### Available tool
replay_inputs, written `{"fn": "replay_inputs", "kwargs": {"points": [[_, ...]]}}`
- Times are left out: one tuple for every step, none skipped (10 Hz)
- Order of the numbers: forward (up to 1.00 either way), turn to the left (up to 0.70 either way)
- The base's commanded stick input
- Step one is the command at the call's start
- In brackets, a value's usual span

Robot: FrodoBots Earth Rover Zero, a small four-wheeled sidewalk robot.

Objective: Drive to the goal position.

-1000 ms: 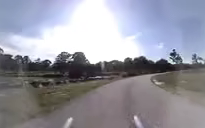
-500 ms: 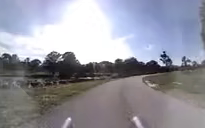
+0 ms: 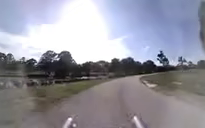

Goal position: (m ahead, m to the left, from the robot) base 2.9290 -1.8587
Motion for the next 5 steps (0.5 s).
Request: {"fn": "replay_inputs", "kwargs": {"points": [[0.7,0.0],[0.7,0.0],[0.7,0.0],[0.7,0.0],[0.7,0.0]]}}
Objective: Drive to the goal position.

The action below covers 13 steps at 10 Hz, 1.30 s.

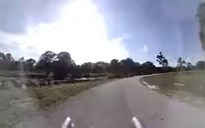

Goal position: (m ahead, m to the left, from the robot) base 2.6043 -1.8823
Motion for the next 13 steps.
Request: {"fn": "replay_inputs", "kwargs": {"points": [[0.7,0.0],[0.7,0.0],[0.7,0.0],[0.7,0.0],[0.7,0.0],[0.7,0.0],[0.7,0.0],[0.7,0.0],[0.7,0.0],[0.7,0.0],[0.7,0.0],[0.7,0.0],[0.7,0.0]]}}
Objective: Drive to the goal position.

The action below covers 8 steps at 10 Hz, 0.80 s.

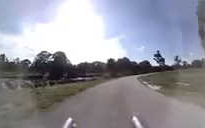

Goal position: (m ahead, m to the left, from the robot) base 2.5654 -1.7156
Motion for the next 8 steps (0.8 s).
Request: {"fn": "replay_inputs", "kwargs": {"points": [[0.7,0.0],[0.7,0.0],[0.7,0.0],[0.7,0.0],[0.7,0.0],[0.7,0.0],[0.7,0.0],[0.7,0.13]]}}
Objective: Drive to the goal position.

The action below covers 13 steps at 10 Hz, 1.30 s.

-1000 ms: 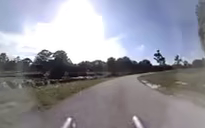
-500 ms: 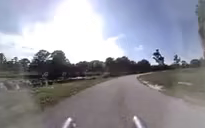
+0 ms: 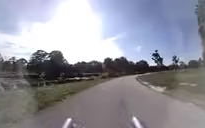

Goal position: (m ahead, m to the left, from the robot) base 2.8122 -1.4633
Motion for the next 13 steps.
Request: {"fn": "replay_inputs", "kwargs": {"points": [[0.7,0.28],[0.7,0.3],[0.7,0.21],[0.7,0.12],[0.7,0.03],[0.7,0.0],[0.7,0.0],[0.7,0.0],[0.7,0.0],[0.7,0.0],[0.7,0.0],[0.7,0.0],[0.7,0.0]]}}
